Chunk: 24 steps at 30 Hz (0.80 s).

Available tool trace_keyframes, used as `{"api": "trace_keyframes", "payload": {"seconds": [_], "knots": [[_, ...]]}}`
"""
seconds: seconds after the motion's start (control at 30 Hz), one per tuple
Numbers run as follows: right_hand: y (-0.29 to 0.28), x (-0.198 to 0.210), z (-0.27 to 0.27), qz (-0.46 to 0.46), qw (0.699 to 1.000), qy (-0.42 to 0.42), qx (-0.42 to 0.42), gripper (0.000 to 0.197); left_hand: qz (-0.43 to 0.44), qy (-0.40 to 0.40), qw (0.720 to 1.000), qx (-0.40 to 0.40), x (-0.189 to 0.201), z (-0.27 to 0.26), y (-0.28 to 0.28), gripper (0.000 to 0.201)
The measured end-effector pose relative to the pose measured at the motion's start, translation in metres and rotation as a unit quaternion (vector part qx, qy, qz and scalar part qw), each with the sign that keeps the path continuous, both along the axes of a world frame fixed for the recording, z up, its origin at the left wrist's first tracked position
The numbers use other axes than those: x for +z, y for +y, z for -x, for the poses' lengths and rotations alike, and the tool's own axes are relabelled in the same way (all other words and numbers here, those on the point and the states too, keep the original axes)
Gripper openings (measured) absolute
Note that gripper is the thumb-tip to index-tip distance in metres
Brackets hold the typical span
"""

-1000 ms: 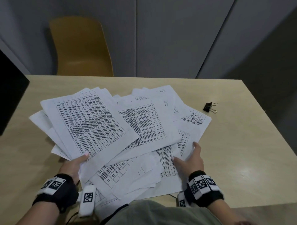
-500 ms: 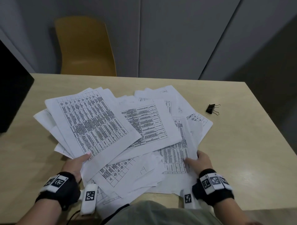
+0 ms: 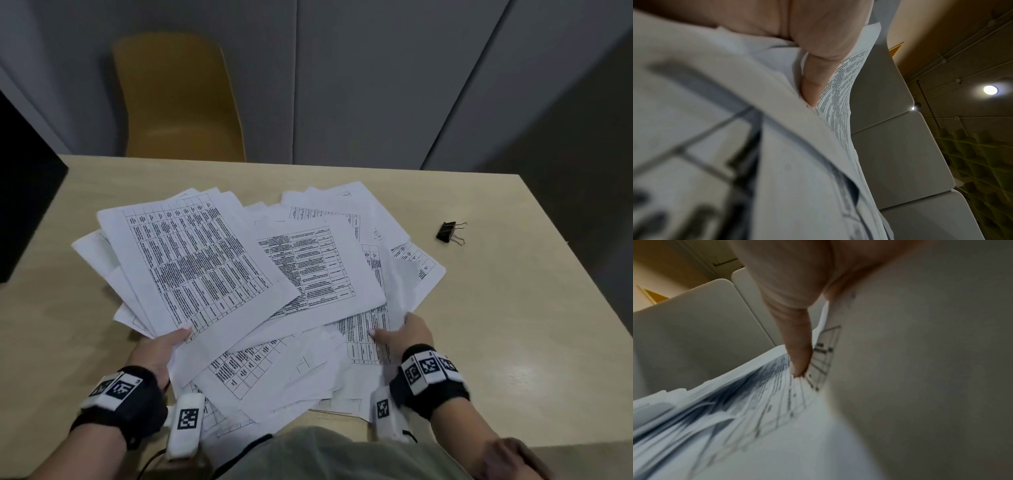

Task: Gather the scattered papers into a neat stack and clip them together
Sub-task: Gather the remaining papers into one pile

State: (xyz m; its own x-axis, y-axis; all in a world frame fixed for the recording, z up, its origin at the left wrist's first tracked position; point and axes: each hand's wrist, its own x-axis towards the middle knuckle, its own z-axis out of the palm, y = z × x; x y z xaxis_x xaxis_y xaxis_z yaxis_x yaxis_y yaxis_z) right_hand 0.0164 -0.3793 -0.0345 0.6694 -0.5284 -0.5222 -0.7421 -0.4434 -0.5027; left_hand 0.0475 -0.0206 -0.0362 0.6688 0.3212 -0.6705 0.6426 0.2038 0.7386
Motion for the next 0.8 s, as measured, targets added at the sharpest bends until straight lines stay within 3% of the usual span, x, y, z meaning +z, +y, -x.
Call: {"api": "trace_keyframes", "payload": {"seconds": [0.1,0.17,0.27,0.33,0.43,0.6,0.73,0.8], "knots": [[-0.001,-0.013,0.004,-0.024,0.999,-0.034,0.006,0.037,0.010,-0.001,1.000,0.008,-0.012,-0.003,0.007,0.030],[-0.007,-0.015,0.008,-0.065,0.995,-0.072,-0.039,0.034,0.022,0.002,1.000,0.007,-0.021,-0.004,0.014,0.041],[-0.017,-0.015,0.017,-0.233,0.955,-0.124,-0.137,0.032,0.012,0.001,1.000,0.008,-0.028,-0.005,0.019,0.047],[-0.018,-0.015,0.021,-0.283,0.943,-0.112,-0.135,0.036,0.004,0.002,1.000,-0.005,-0.030,-0.007,0.019,0.044],[-0.015,-0.013,0.022,-0.216,0.964,-0.098,-0.117,0.031,0.015,0.003,1.000,-0.014,-0.036,-0.009,0.022,0.035],[-0.021,0.006,0.021,-0.098,0.974,-0.147,-0.139,0.018,-0.003,-0.001,1.000,-0.012,-0.056,-0.011,0.033,0.049],[-0.024,0.011,0.023,-0.214,0.960,-0.118,-0.139,0.027,0.000,0.003,1.000,-0.031,-0.056,-0.011,0.031,0.059],[-0.018,0.011,0.023,-0.200,0.966,-0.096,-0.130,0.035,-0.004,0.007,1.000,-0.026,-0.054,-0.011,0.032,0.053]]}}
